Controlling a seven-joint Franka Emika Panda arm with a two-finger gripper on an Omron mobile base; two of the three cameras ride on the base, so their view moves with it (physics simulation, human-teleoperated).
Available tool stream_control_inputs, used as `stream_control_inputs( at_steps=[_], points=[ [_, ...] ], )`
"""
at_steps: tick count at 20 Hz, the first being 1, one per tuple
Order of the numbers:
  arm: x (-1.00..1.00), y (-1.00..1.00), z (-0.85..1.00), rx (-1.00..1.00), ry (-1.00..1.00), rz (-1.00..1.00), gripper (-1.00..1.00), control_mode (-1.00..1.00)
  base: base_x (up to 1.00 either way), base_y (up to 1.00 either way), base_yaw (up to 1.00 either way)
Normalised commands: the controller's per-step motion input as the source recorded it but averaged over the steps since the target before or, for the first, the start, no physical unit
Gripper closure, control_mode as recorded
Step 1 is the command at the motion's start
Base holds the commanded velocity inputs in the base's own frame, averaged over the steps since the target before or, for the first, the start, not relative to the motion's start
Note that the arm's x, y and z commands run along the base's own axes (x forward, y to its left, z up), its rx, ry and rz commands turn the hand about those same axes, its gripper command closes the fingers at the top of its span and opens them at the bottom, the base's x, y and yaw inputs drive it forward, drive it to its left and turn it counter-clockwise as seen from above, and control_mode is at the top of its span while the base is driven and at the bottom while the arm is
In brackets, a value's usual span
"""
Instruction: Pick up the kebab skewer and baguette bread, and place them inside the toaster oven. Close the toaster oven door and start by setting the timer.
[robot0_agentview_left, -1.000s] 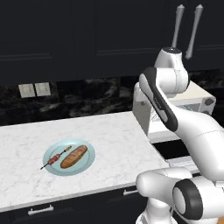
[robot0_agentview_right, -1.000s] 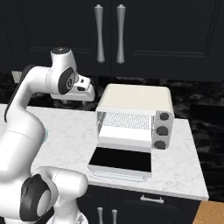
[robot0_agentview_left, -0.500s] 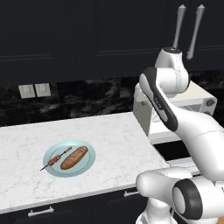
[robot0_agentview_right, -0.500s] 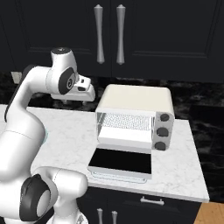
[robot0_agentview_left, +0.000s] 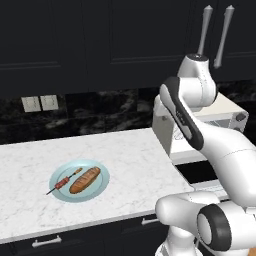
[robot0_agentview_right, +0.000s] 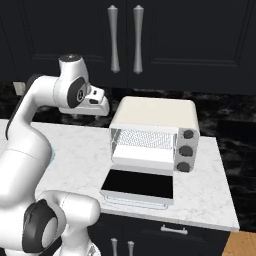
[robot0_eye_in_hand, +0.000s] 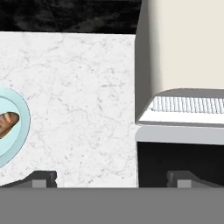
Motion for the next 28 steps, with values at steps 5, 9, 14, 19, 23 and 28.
stream_control_inputs(
  at_steps=[5, 9, 14, 19, 23, 28],
  points=[
    [-0.46, -0.96, -0.10, 0.05, -0.07, 0.03, -1.00, -1.00, 0.00, 0.00, 0.00],
    [-0.34, -1.00, -0.25, 0.10, -0.11, 0.04, -1.00, -1.00, 0.00, 0.00, 0.00],
    [-0.09, -0.98, -0.61, 0.04, -0.34, 0.00, -1.00, -1.00, 0.00, 0.00, 0.00],
    [0.14, -0.87, -0.53, 0.06, -0.33, 0.02, -1.00, -1.00, 0.00, 0.00, 0.00],
    [0.28, -0.47, -0.37, 0.00, -0.25, 0.00, -1.00, -1.00, 0.00, 0.00, 0.00],
    [0.38, -0.09, -0.12, 0.00, -0.12, 0.00, -1.00, -1.00, 0.00, 0.00, 0.00]
  ],
)
